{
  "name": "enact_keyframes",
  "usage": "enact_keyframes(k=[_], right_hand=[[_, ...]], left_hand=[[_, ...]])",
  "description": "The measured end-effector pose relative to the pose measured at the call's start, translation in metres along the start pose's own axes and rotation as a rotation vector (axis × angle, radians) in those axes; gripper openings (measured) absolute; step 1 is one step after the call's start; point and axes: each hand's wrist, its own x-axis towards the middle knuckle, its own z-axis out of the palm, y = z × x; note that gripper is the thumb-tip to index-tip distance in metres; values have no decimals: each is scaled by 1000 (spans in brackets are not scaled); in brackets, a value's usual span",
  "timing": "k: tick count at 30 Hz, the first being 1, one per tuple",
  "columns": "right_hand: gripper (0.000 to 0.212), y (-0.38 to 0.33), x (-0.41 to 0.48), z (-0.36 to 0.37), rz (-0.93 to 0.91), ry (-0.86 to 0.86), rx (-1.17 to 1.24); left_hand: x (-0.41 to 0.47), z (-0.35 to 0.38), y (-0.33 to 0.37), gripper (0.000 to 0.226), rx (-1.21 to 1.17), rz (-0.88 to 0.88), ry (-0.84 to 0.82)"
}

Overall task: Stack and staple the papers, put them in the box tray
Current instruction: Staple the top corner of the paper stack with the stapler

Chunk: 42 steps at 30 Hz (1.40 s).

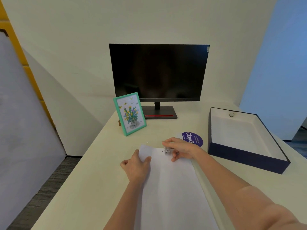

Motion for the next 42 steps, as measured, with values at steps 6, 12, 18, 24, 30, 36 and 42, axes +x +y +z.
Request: enact_keyframes(k=[6,12,18,24,30,36,42], right_hand=[[54,8,-8,-19,38,31,66],[56,16,-15,-34,46,41,95],[53,17,-16,-38,51,45,154],[44,17,-20,-35,41,49,175],[31,20,-22,-35,38,60,235],[32,20,-24,-36,37,49,203],[39,25,-20,-38,25,105,170]], left_hand=[[0,2,-3,20,-20,21,22],[1,5,-4,18,-24,19,28],[3,6,-6,19,-46,6,36],[-1,2,-1,21,-22,2,31],[-1,1,-1,22,1,6,26],[-1,1,-1,23,-4,4,20],[-1,0,0,21,-24,-7,4]])
